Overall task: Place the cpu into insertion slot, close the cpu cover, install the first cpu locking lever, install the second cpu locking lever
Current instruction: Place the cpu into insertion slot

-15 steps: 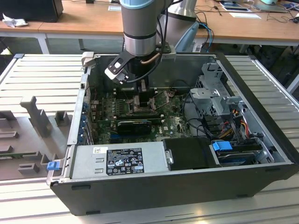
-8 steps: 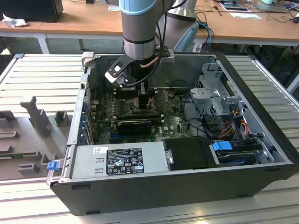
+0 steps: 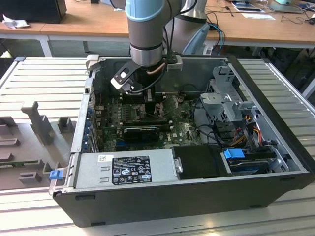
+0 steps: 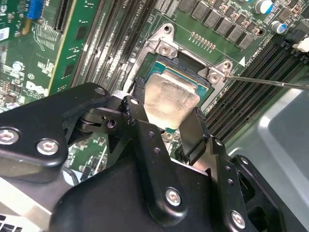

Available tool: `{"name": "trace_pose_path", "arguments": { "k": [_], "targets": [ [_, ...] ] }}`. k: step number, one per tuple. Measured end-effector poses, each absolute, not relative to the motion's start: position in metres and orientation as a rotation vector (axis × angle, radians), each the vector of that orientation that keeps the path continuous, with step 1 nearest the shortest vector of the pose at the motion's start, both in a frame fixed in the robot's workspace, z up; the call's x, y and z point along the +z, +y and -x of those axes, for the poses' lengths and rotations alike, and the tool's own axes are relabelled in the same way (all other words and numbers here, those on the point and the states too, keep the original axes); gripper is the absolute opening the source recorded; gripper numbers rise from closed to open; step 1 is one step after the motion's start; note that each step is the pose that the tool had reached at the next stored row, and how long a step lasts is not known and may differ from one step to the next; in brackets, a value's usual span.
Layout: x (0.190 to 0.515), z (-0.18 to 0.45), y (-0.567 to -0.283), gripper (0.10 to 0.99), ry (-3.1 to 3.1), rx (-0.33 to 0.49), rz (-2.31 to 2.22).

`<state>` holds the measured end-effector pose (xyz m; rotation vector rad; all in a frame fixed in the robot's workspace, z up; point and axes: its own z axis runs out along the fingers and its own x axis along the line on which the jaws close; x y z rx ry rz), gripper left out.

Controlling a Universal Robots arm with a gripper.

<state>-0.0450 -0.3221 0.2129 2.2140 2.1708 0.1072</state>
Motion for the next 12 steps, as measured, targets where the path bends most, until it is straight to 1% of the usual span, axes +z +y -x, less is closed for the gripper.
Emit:
{"name": "trace_pose_path", "arguments": {
  "k": [12],
  "targets": [
    [0.202, 0.042, -0.318, 0.529, 2.167, 0.102, -2.222]
  ]
}}
